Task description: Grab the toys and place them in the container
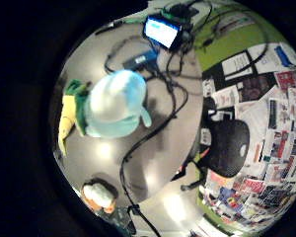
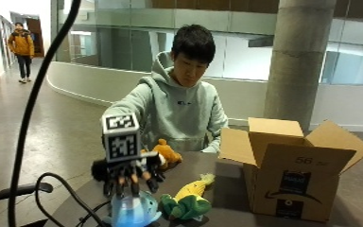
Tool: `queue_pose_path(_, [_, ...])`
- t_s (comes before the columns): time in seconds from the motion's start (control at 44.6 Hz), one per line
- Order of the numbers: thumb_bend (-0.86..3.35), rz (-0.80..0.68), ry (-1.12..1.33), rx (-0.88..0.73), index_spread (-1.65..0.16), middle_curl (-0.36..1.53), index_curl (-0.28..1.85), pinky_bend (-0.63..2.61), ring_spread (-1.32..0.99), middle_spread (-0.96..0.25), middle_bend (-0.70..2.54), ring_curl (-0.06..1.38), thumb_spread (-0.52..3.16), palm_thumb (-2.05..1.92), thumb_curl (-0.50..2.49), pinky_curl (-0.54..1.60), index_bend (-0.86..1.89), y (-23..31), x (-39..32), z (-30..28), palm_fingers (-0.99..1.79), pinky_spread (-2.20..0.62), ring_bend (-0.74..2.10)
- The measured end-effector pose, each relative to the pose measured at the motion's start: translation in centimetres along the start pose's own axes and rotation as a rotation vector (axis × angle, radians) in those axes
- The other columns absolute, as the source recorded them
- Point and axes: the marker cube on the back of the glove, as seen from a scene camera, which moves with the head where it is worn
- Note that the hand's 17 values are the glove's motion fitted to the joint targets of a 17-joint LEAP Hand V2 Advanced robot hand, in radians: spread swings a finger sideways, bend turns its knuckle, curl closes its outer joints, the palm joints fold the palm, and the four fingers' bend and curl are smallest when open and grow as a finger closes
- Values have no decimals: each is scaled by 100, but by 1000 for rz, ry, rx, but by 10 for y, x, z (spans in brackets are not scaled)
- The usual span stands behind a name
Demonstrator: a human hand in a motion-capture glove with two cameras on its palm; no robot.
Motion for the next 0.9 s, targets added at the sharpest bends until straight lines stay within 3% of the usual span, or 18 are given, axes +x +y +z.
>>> queue_pose_path(0.112, [-2,101,-49,-153,-31,20,22,55,-9,-9,13,12,129,-1,19,29,14,-6,9,51,-30,-2,11])
queue_pose_path(0.202, [1,95,-49,-106,-32,18,22,73,-7,-9,7,11,125,6,22,34,14,-9,12,68,-20,1,10])
queue_pose_path(0.269, [9,90,-61,-53,-33,15,23,96,-5,-8,5,13,127,22,26,39,17,-9,12,69,4,0,21])
queue_pose_path(0.381, [19,93,-81,22,-32,15,25,97,-8,-7,16,16,131,41,32,37,21,-8,8,63,40,-8,44])
queue_pose_path(0.404, [22,95,-81,28,-31,17,26,97,-12,-9,22,20,133,47,33,38,20,-8,7,60,59,-13,55])
queue_pose_path(0.471, [27,94,-78,-9,-30,19,23,97,-18,-11,26,25,132,57,38,37,13,-4,3,51,85,-21,76])
queue_pose_path(0.628, [26,45,-73,-64,-30,25,29,97,-27,-18,39,36,106,70,48,41,20,13,-18,6,100,-31,91])
queue_pose_path(0.785, [24,-127,-59,3,-31,31,33,95,-31,-21,49,40,87,74,56,43,23,31,-68,-89,103,-35,93])
queue_pose_path(0.897, [22,-181,-111,45,-32,34,37,94,-33,-23,54,42,77,75,61,43,26,57,-141,-158,104,-37,93])
